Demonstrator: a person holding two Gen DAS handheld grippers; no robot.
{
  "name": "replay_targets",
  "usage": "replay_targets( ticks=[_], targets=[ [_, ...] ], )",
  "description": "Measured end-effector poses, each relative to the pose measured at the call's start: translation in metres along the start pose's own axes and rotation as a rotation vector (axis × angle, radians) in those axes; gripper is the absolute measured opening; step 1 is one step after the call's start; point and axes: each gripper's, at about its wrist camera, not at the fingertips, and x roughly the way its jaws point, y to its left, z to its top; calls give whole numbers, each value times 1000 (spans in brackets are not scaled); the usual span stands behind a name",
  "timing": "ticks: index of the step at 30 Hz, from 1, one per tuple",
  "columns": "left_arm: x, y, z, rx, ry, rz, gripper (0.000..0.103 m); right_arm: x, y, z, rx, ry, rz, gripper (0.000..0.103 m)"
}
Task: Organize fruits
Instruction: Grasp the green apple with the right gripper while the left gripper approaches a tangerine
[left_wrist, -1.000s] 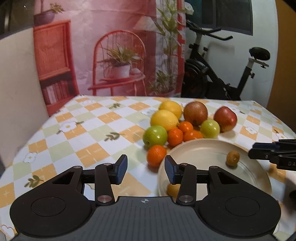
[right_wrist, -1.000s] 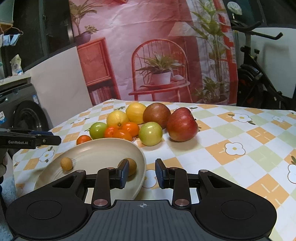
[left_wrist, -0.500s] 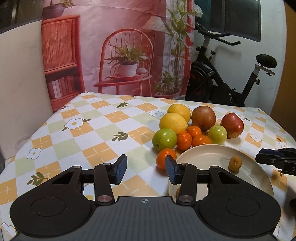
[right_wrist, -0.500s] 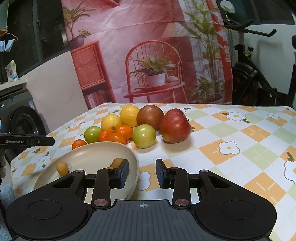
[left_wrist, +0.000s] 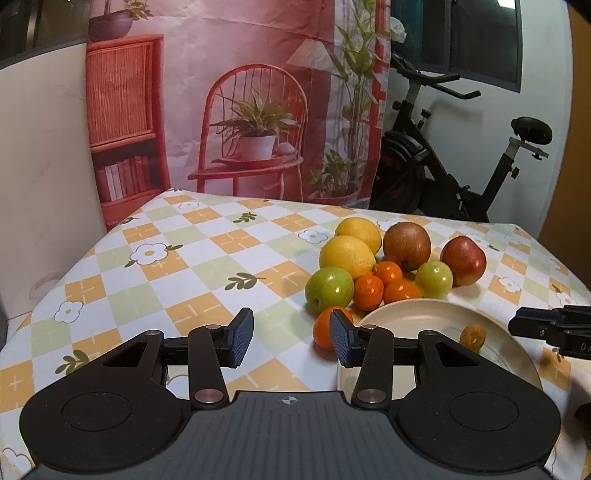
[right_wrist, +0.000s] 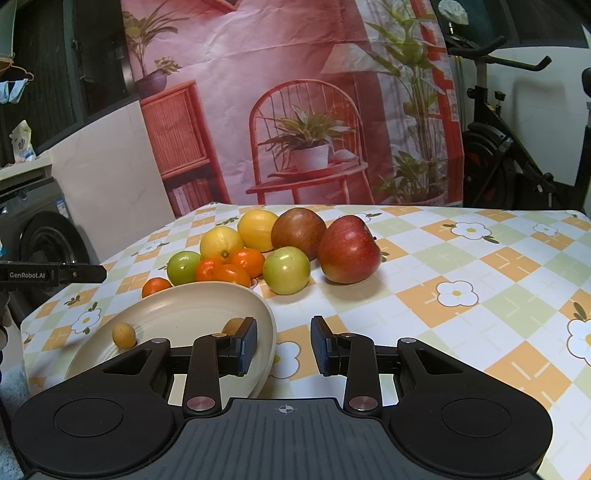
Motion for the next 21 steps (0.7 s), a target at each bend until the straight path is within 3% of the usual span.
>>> replay_targets(
  ticks=[14, 21],
  targets=[
    [11, 2, 19, 9, -15, -35, 48, 15, -5, 26, 12, 14, -21, 31],
    [14, 12, 29, 3, -32, -48, 48, 48, 11, 57, -82, 46, -18, 31]
  ],
)
